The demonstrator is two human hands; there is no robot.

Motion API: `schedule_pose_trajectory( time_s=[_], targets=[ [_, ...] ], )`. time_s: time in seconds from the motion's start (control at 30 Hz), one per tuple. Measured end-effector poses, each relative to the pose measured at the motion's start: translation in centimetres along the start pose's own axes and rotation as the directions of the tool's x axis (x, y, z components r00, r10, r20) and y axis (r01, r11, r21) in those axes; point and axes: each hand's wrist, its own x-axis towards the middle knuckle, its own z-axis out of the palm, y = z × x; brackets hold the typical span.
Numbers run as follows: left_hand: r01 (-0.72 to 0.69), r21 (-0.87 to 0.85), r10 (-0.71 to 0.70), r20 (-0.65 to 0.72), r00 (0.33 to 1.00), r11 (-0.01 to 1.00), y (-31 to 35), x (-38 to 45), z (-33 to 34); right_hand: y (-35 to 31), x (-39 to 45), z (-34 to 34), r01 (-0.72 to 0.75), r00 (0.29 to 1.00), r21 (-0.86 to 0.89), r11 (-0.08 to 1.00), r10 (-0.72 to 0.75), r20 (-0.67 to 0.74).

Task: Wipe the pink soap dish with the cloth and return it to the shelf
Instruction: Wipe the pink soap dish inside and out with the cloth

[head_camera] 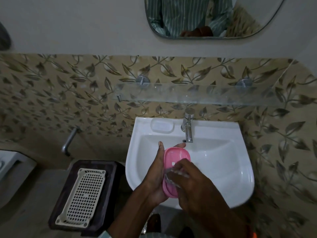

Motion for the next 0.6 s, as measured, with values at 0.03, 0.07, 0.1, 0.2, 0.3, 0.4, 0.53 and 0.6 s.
schedule_pose_trajectory(
  time_s=[0.03, 0.07, 0.1, 0.2, 0.3, 0.4, 0.53, 0.6],
  targets=[
    [0.002, 0.015, -0.002, 0.003, 1.0, 1.0, -0.3, -0.1, 0.1, -0.1, 0.8, -0.3, -0.013, 1.0, -0.066, 0.998, 0.012, -0.023],
    [0.007, 0.021, -0.008, 0.002, 1.0, 1.0, -0.6, -0.2, 0.1, -0.3, 1.7, -0.7, -0.062, 0.998, -0.124, 0.99, 0.057, -0.037],
    [0.005, 0.029, -0.005, -0.003, 1.0, 1.0, -0.6, -0.3, 0.2, -0.6, 2.4, -0.8, -0.132, 0.991, -0.162, 0.978, 0.127, -0.045],
    [-0.059, 0.061, 0.06, -0.01, 0.998, 0.996, 0.0, -0.5, 0.1, -1.6, 2.8, -0.2, -0.291, 0.957, -0.269, 0.918, 0.283, -0.07],
    [-0.081, 0.052, 0.082, -0.01, 0.997, 0.995, 0.8, -0.5, 0.2, -1.8, 2.5, 0.2, -0.354, 0.934, -0.145, 0.924, 0.341, -0.106],
    [-0.046, 0.049, 0.045, 0.011, 0.999, 0.998, 0.8, -1.1, 0.5, -1.6, 3.0, 0.2, -0.279, 0.947, 0.057, 0.958, 0.285, -0.149],
    [-0.027, 0.078, 0.021, 0.076, 0.997, 0.997, 1.9, -1.4, -0.2, -2.4, 2.8, 0.1, -0.126, 0.986, 0.1, 0.987, 0.136, -0.093],
    [-0.032, 0.074, 0.025, 0.098, 0.995, 0.997, 3.0, -1.5, -0.4, -2.3, 1.5, 0.2, -0.028, 1.0, 0.118, 0.993, 0.027, 0.015]
  ],
)
